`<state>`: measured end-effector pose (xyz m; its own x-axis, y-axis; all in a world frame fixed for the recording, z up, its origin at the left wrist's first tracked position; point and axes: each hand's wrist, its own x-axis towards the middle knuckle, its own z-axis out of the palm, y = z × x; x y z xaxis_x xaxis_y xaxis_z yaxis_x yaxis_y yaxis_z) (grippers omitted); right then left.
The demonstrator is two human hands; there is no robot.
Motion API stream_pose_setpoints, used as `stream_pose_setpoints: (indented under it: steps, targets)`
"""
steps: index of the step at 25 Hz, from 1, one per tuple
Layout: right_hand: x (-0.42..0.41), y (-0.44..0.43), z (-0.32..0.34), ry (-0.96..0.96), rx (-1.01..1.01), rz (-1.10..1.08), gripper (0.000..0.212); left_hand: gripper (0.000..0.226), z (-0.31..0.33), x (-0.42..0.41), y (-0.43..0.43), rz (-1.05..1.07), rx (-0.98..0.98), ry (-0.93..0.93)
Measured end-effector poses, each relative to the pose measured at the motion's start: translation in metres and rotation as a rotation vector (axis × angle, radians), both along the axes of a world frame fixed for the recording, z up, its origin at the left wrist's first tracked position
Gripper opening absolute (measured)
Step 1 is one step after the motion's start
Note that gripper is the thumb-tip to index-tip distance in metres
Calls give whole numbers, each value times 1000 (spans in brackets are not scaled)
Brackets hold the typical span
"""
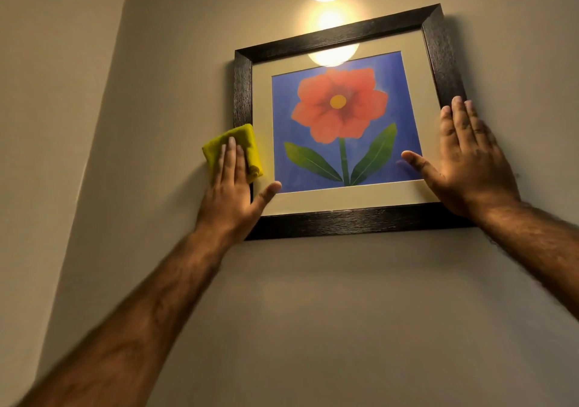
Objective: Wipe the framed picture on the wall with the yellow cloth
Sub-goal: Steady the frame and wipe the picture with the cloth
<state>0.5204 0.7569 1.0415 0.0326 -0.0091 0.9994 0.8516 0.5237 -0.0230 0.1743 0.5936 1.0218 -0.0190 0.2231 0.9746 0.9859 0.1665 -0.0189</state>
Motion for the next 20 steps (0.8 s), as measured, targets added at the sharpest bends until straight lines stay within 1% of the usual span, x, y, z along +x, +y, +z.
stream_pose_setpoints:
  steps: [3, 5, 7, 9, 10, 12, 14, 15, 17, 18, 20]
  targets:
    - [1, 0, 0, -6, -3, 8, 103, 106, -29, 3, -6, -8, -27, 5]
    - [0, 1, 0, -3, -3, 11, 103, 94, -21, 8, -18, -42, -2, -5]
    - [0, 2, 0, 4, 1, 14, 103, 68, 2, 9, -35, -69, 78, 10]
    - [0, 2, 0, 1, 8, 15, 103, 35, 29, 7, -52, -67, 140, 17]
    - [0, 2, 0, 1, 9, 14, 103, 26, 39, 6, -58, -62, 129, -3]
    - [1, 2, 0, 3, 11, 3, 102, 29, 53, 6, -63, -60, 86, -58]
    - [1, 3, 0, 1, 9, -5, 102, 24, 59, 5, -62, -51, 102, -81]
    - [1, 3, 0, 0, 6, -4, 102, 26, 61, 2, -60, -44, 122, -90]
    - [0, 3, -1, 3, 8, -3, 102, 42, 65, -7, -59, -65, 101, -184]
    - [-1, 3, -1, 3, 9, -1, 102, 44, 67, -12, -60, -86, 65, -244]
    - [0, 2, -1, 2, 7, 6, 102, 36, 70, -18, -60, -102, 9, -293]
